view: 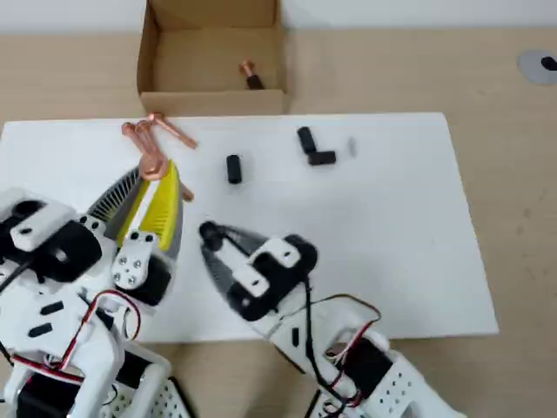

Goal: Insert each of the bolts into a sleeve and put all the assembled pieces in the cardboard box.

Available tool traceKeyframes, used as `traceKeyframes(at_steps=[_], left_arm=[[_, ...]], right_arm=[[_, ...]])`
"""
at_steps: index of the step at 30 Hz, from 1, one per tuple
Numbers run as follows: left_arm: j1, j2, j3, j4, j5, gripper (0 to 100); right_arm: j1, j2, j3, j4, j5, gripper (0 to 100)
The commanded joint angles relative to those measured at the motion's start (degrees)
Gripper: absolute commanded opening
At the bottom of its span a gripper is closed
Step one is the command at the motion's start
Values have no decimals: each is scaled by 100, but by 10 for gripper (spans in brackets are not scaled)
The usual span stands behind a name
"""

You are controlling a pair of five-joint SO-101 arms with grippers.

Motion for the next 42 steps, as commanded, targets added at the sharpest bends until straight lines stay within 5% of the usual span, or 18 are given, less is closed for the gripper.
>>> traceKeyframes(at_steps=[1,8,20,42], left_arm=[[281,-4,149,-369,-404,3],[501,-4,404,-281,-571,3],[519,-13,-413,1327,-193,3],[536,-470,-826,1477,-193,5]], right_arm=[[-127,-919,101,-404,-53,9],[-92,-892,101,-501,-44,9],[-92,-892,101,-519,-44,9],[-92,-884,101,-484,-35,9]])
